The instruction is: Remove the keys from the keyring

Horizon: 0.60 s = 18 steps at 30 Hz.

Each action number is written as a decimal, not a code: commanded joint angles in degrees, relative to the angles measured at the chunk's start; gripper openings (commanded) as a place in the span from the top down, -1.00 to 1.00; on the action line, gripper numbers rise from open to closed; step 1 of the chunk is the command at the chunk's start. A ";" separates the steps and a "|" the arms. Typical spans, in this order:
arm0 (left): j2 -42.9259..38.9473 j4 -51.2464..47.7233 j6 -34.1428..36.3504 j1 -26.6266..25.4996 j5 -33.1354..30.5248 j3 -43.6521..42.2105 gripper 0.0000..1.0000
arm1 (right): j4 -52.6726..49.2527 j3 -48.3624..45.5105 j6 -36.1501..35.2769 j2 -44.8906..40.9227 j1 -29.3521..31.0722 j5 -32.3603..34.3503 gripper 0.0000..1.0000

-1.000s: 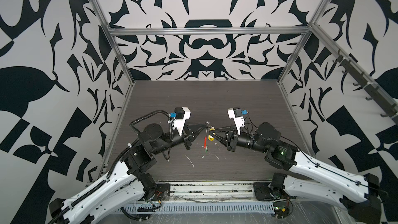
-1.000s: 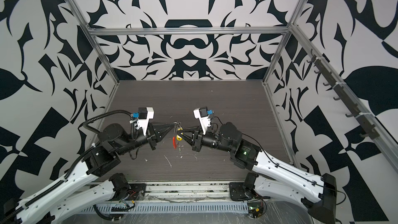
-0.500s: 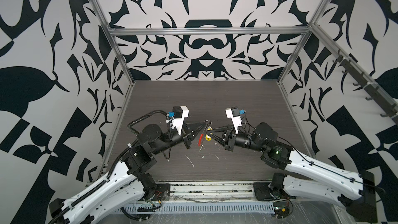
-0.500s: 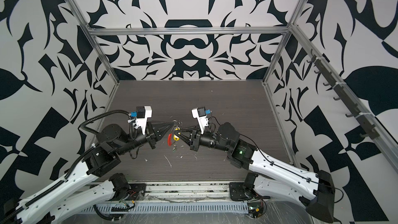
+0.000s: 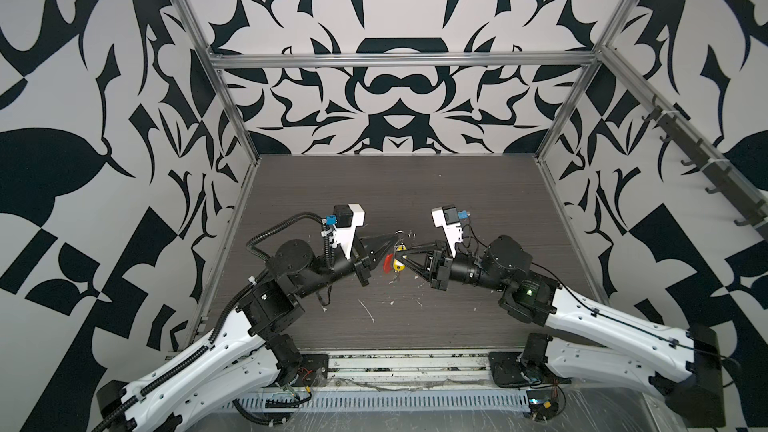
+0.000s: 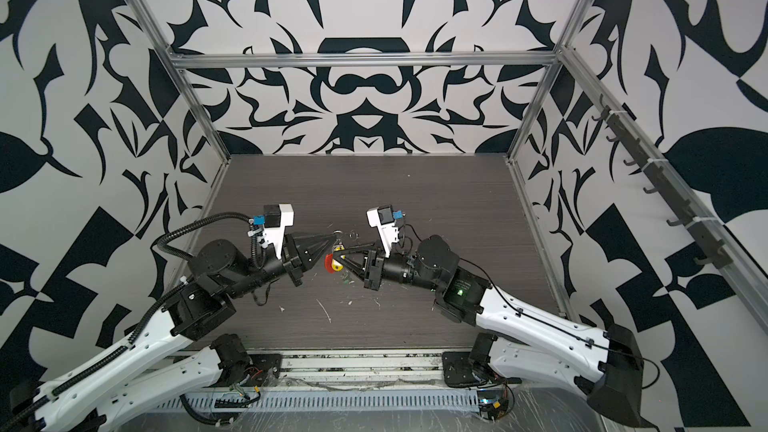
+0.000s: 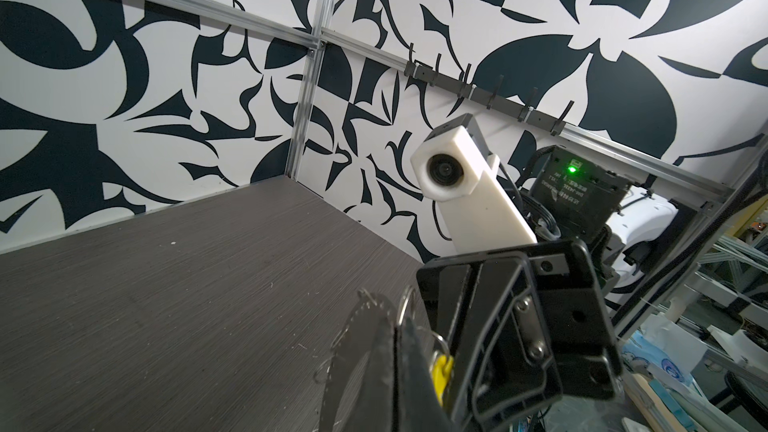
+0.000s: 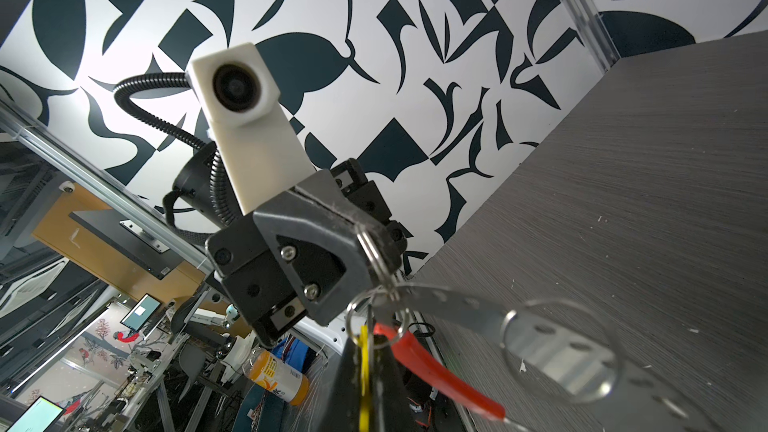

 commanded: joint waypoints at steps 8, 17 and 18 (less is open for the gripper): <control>-0.78 0.51 1.68 0.00 -6.36 -0.30 1.00 | 2.54 0.52 0.92 -2.84 1.59 -2.12 1.00; 0.66 -4.72 9.87 -7.54 -20.97 1.59 1.00 | 4.21 0.26 5.34 -4.09 2.25 -1.15 1.00; 1.24 -5.12 10.94 -8.89 -23.17 2.03 1.00 | 4.14 0.17 5.35 -4.07 2.29 -1.15 1.00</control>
